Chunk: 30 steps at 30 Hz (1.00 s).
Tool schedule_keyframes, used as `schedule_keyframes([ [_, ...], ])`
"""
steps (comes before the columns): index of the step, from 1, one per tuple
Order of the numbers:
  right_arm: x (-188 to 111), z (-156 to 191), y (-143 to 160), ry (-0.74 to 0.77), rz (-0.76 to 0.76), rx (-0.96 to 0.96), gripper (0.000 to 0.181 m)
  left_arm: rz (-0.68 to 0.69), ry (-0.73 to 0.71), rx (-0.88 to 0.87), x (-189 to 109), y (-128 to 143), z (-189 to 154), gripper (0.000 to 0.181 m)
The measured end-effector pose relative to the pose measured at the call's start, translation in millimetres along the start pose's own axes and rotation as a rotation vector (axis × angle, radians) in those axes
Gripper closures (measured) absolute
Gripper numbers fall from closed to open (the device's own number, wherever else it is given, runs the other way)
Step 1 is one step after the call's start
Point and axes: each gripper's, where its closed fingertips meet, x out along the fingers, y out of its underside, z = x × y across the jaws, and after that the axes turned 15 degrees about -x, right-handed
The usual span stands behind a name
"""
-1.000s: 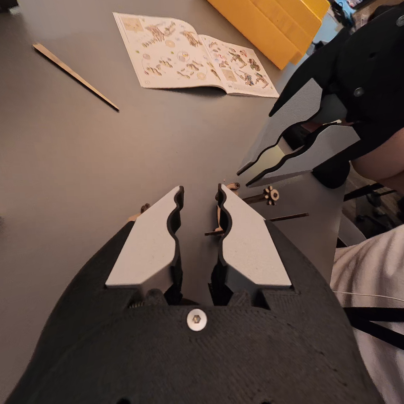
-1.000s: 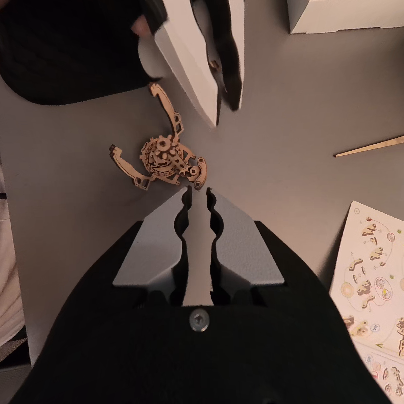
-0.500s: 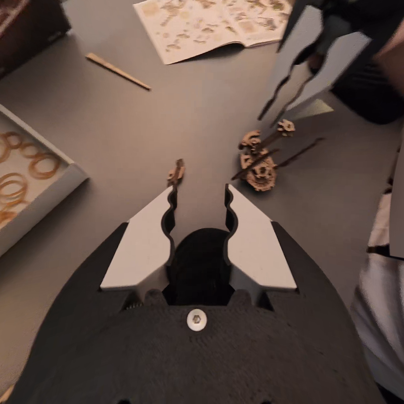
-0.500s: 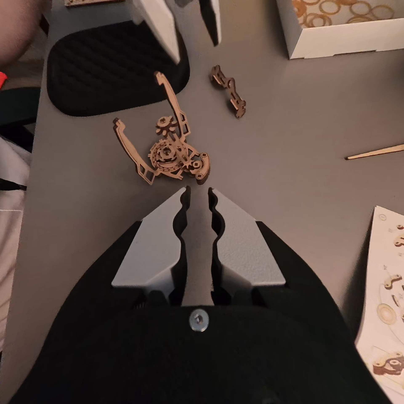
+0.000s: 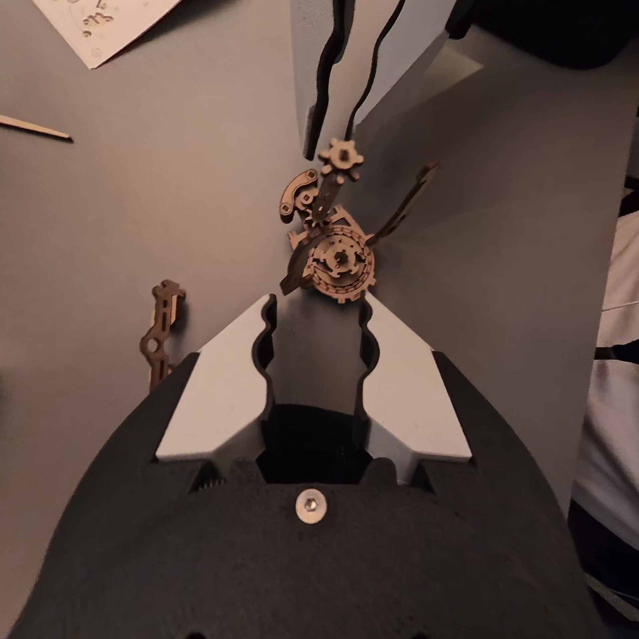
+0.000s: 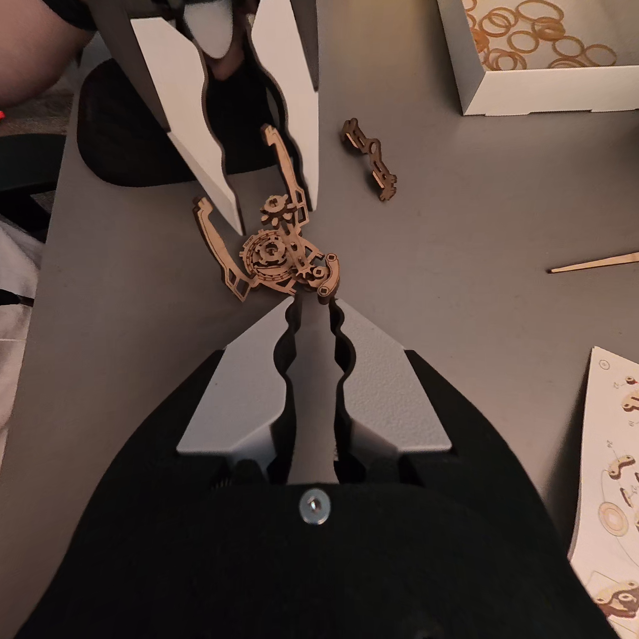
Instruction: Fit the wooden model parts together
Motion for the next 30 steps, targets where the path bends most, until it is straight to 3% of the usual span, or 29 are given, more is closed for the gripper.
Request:
schedule_keyframes([
  [30, 3.6, 5.6, 3.2, -0.022, 0.006, -0.016, 0.167, -0.024, 0.018, -0.056, 9.3, -2.2, -1.6, 0.139],
])
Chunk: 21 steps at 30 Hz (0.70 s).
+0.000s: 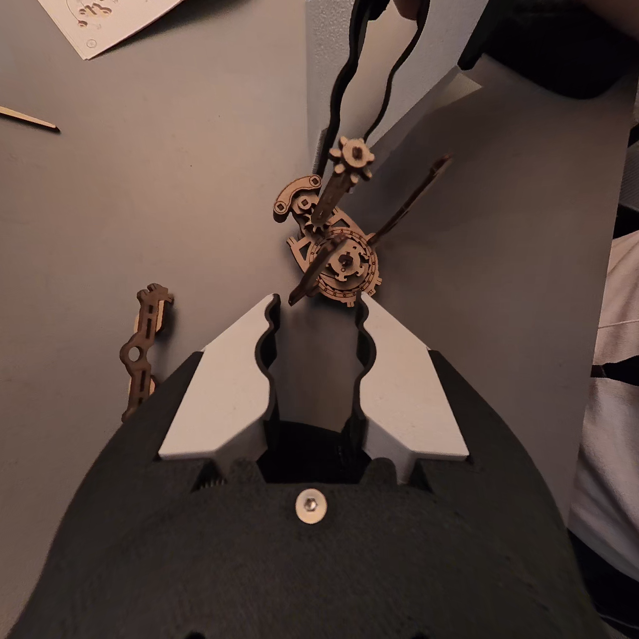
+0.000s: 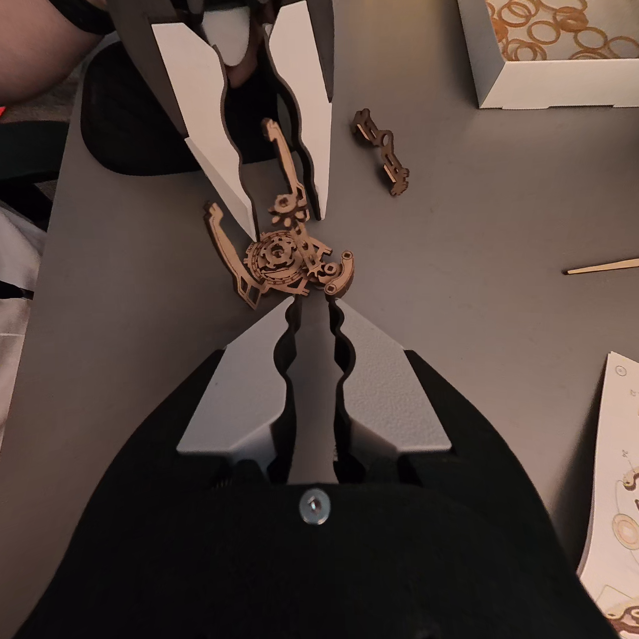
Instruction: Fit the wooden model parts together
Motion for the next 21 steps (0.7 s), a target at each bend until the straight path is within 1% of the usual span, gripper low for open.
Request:
schedule_keyframes([
  [8, 2, 5, -3, -0.025, -0.016, -0.007, 0.167, -0.001, 0.002, -0.003, 0, 0, -1, 0.14],
  [12, -1, 2, 5, -0.005, 0.027, -0.027, 0.167, 0.0, -0.002, -0.003, 0, 0, 0, 0.14],
  [17, -2, -7, -1, 0.025, -0.03, 0.013, 0.167, 0.001, -0.001, -0.001, 0, 0, -1, 0.14],
  [21, 1, -4, -1, 0.016, -0.013, -0.014, 0.167, -0.001, 0.001, -0.002, 0, 0, -2, 0.14],
])
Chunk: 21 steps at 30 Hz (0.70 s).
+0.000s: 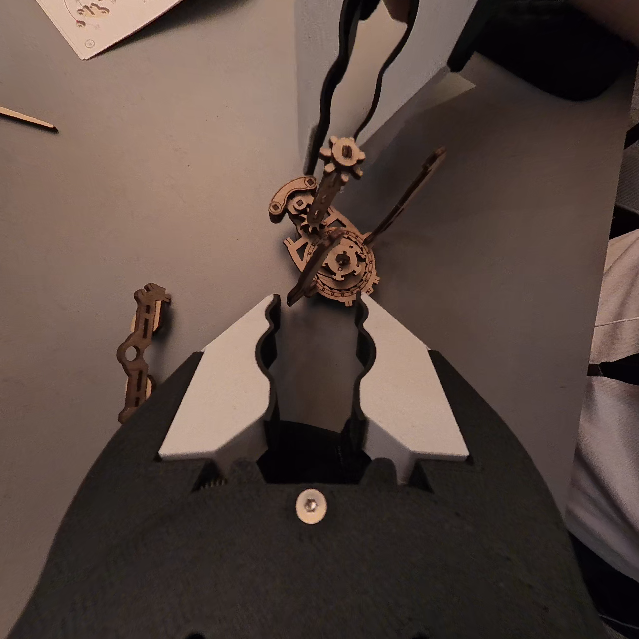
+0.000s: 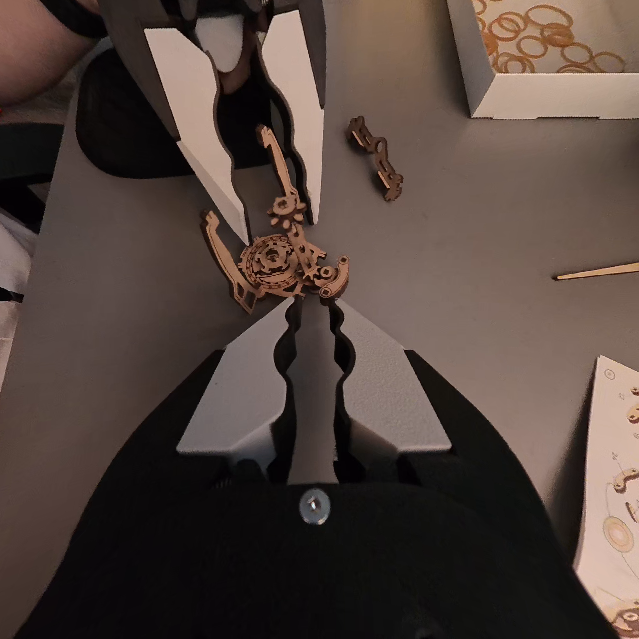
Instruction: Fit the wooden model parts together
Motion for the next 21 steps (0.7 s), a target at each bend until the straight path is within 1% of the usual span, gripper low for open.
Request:
schedule_keyframes([
  [4, 2, 3, 0, -0.01, 0.004, -0.009, 0.167, 0.002, 0.001, 0.002, 0, 1, 0, 0.14],
  [16, 1, -3, 0, 0.008, -0.006, -0.009, 0.166, -0.002, 0.001, 0.001, 0, 0, 0, 0.14],
  [18, 1, -3, -4, -0.002, -0.032, 0.006, 0.163, -0.001, 0.002, 0.003, 0, 0, -1, 0.14],
  [21, -3, -9, -11, 0.008, -0.083, 0.044, 0.163, 0.0, 0.001, 0.004, 0, 1, -1, 0.14],
])
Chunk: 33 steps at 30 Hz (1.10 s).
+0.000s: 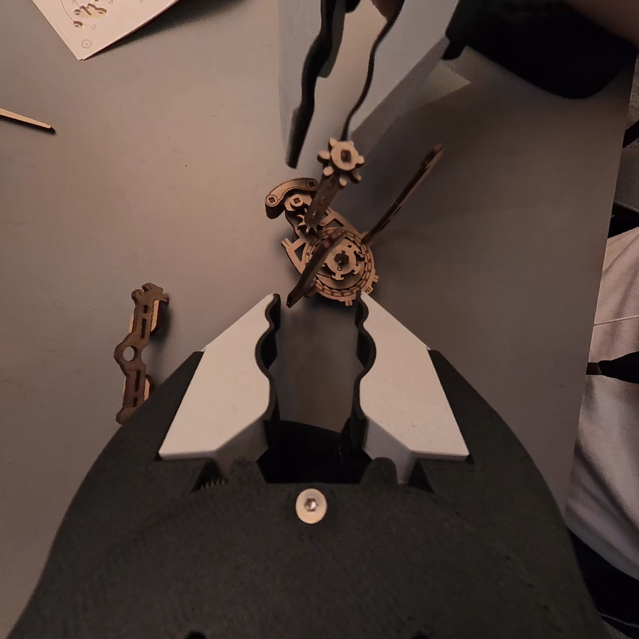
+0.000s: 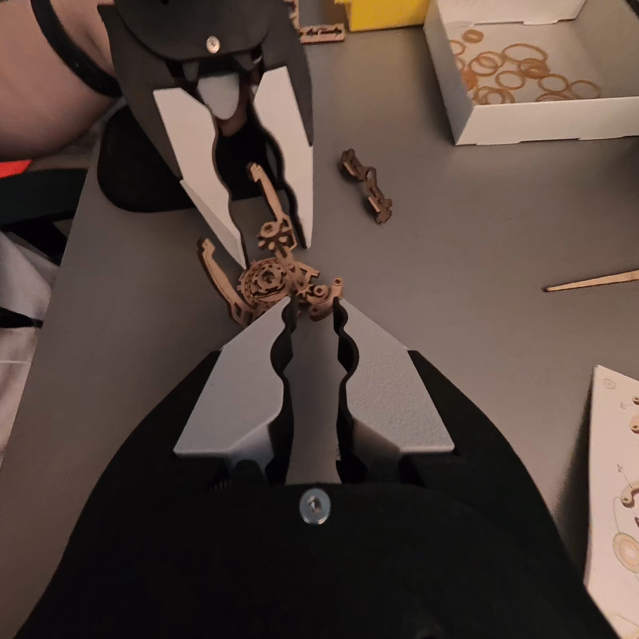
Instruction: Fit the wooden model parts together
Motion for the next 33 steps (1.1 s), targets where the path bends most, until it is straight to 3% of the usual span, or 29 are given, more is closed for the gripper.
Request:
schedule_keyframes([
  [4, -4, -27, -2, 0.089, -0.06, 0.168, 0.163, 0.0, 0.001, 0.001, 0, 0, 0, 0.14],
  [8, 5, -21, 3, -0.047, -0.09, 0.361, 0.164, -0.001, 0.002, -0.001, 0, 0, 0, 0.14],
  [13, 11, -15, 9, -0.087, -0.083, 0.416, 0.166, -0.004, 0.004, -0.001, 0, 0, -1, 0.14],
  [33, 14, -9, 7, -0.005, 0.012, 0.286, 0.172, -0.013, 0.008, 0.001, 3, -4, -2, 0.141],
])
